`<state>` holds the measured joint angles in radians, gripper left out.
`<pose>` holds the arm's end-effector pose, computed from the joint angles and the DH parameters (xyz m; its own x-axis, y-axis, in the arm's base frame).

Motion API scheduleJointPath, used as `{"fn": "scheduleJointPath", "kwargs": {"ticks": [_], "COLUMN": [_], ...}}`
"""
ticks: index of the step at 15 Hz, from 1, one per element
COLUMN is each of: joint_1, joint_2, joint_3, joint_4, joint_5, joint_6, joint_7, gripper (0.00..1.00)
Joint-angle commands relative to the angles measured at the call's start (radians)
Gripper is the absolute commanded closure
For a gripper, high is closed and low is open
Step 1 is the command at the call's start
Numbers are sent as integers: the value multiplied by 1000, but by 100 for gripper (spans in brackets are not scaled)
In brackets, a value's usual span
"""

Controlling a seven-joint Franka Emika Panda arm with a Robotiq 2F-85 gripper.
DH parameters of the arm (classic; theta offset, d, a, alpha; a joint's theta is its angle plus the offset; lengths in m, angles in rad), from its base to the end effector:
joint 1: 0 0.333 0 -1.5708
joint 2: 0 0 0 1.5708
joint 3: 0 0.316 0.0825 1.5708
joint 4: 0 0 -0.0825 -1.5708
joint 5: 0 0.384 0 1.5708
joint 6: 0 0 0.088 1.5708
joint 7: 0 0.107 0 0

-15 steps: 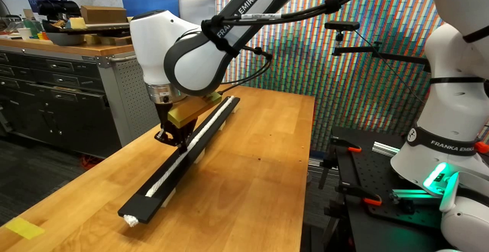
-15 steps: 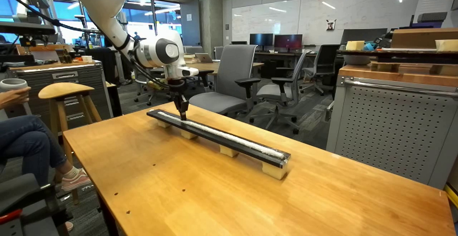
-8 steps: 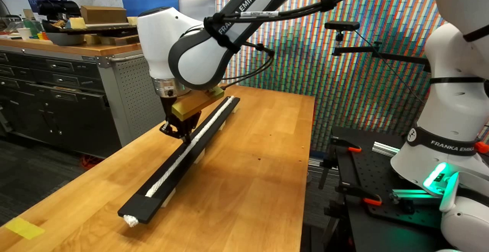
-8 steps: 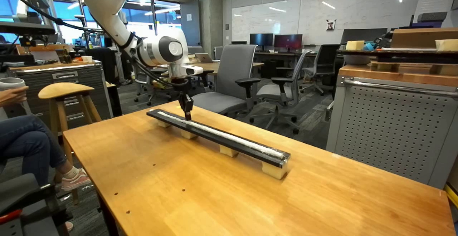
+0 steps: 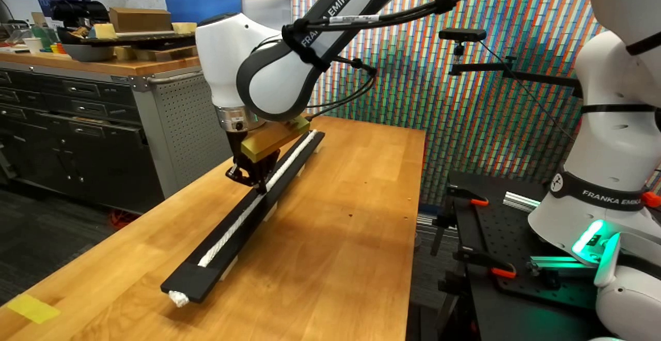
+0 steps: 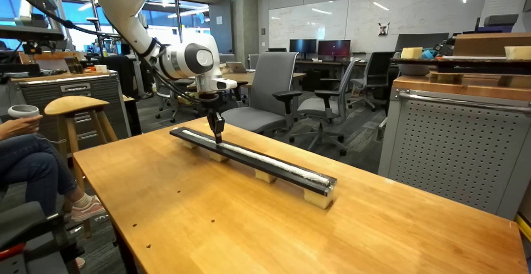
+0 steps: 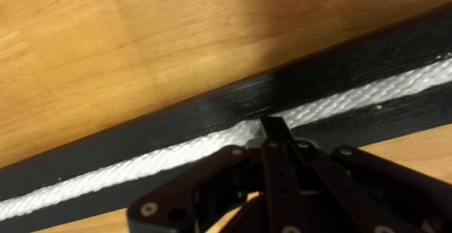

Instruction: Fit the rope along the center of the black object

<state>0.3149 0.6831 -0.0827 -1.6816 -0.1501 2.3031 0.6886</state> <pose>0.6546 0.1572 0.1995 0.9445 -0.3254 0.0451 -0.3283 -0.9300 0.1654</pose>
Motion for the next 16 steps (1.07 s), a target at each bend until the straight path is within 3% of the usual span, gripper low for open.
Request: {"fn": "scheduleJointPath", "kwargs": {"ticks": [1, 16], "joint_1": [-31, -86], "joint_2": [10, 37], "joint_3": [-1, -24], "joint_4": [-11, 8], "joint_5": [6, 10], "joint_6": [20, 31], "joint_7": [-8, 4], "gripper": [100, 100]}}
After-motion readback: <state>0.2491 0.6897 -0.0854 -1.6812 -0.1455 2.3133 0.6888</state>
